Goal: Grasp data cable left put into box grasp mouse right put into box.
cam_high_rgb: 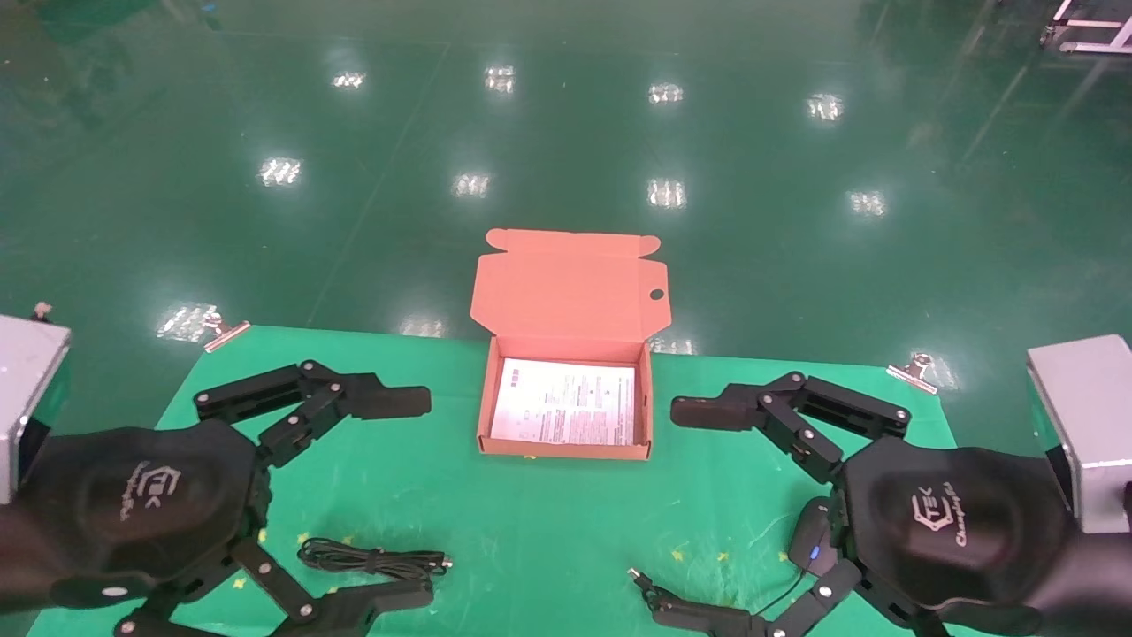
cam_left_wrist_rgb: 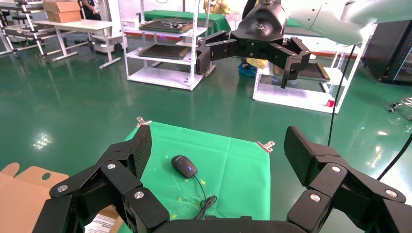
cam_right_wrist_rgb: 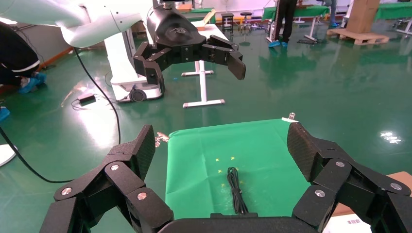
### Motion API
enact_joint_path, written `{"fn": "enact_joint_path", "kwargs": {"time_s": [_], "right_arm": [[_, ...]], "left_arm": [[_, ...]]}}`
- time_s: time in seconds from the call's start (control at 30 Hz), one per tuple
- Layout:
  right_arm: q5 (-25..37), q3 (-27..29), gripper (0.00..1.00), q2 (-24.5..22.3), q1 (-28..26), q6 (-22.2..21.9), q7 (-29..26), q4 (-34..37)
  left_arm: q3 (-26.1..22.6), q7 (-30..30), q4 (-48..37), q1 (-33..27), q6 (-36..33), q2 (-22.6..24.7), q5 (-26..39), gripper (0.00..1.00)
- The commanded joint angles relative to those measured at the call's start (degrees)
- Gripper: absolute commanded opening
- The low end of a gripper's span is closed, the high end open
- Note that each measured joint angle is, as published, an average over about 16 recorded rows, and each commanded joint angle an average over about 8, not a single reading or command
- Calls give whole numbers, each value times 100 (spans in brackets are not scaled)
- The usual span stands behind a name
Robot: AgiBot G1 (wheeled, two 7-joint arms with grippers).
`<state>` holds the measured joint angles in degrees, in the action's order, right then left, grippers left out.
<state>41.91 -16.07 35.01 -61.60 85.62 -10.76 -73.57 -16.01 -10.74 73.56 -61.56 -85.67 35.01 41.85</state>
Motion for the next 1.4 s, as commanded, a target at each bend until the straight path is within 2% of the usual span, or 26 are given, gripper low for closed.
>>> {"fn": "enact_joint_path", "kwargs": {"time_s": [0.03,0.5,0.7,1.1,1.4], "right_arm": [[0,0,100,0,0,0,0,0],[42,4,100,-20,-5,-14,31,-5],[324,-27,100,-90,-60,-13,229,-57],[1783,-382,100,-118,-556,145,1211,-293],[3115,-871,100,59,-956,124,2073,-381]], "left_arm": [[0,0,0,0,0,0,0,100],[-24,-4,-13,-35,11,6,50,100],[-159,-129,-65,-211,-58,18,275,100],[-959,-536,-166,-1134,-414,243,1524,100],[-1852,-645,-276,-1762,-483,506,2527,100]]}}
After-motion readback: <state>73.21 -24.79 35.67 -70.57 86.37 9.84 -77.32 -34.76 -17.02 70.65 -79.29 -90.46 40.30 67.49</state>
